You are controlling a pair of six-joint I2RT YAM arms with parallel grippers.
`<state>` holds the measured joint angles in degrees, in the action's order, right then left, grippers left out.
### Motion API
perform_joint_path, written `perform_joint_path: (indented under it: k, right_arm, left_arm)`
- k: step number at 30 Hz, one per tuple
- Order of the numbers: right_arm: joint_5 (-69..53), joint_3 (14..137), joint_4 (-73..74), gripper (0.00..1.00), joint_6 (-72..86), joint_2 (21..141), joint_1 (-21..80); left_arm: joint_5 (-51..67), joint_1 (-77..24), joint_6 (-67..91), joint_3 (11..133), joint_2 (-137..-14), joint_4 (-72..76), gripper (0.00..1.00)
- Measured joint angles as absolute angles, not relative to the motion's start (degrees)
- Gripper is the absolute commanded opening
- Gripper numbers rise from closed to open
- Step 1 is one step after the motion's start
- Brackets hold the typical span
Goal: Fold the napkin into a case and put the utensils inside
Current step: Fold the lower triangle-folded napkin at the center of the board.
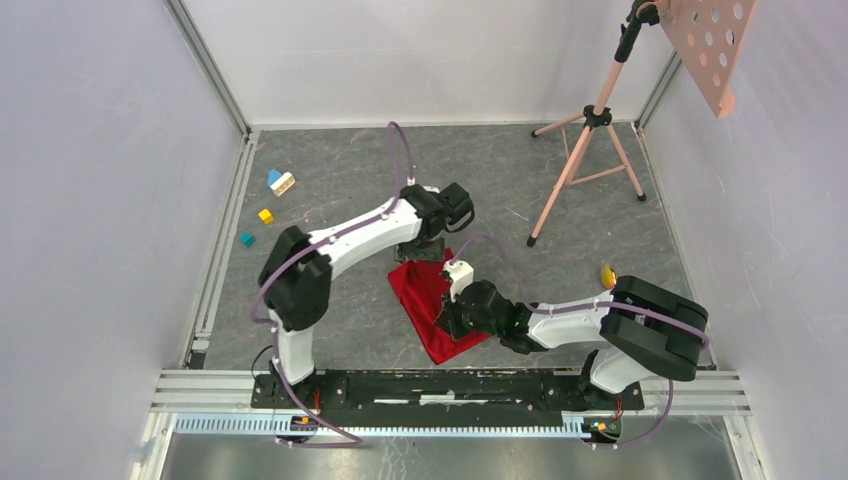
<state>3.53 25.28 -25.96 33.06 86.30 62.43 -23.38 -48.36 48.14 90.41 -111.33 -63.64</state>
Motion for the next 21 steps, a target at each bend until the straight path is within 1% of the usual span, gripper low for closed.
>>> perform_joint_path:
  k: [2, 5, 7, 9, 11, 13, 15, 18, 21]
  right_arm:
    - [3.7, 25.0, -26.1, 0.00, 33.6, 86.1, 62.5]
    - [4.1, 24.2, -26.1, 0.01, 34.5, 85.3, 62.5]
    - [4.2, 23.7, -26.1, 0.00, 35.3, 84.9, 62.5]
    - [4.2, 23.3, -26.2, 0.00, 36.3, 84.4, 62.5]
    - [4.2, 22.9, -26.3, 0.00, 37.3, 84.2, 62.5]
    - [4.2, 22.6, -26.5, 0.01, 38.4, 84.0, 62.6]
    - [4.1, 22.6, -26.5, 0.01, 39.5, 83.9, 62.7]
    - [3.9, 22.6, -27.0, 0.00, 40.8, 83.9, 63.0]
    - [3.8, 22.6, -27.0, 0.00, 41.9, 83.7, 63.5]
  left_arm:
    - [-22.7, -48.3, 47.1, 89.4, -107.7, -62.0, 0.77]
    - [-21.4, -47.7, 45.9, 85.3, -101.3, -59.2, 0.79]
    - [-19.9, -46.9, 45.2, 81.3, -97.0, -57.2, 0.72]
    - [-16.9, -44.9, 44.8, 75.9, -92.6, -54.0, 0.62]
    - [-13.1, -41.7, 44.1, 70.5, -89.4, -50.8, 0.57]
    - [-10.0, -39.0, 44.0, 67.0, -88.2, -48.5, 0.48]
    - [-7.5, -36.9, 43.9, 64.5, -88.2, -46.0, 0.43]
    - [-5.0, -36.1, 43.7, 62.9, -88.8, -43.9, 0.36]
    - [-3.0, -36.1, 43.6, 62.4, -89.5, -41.5, 0.34]
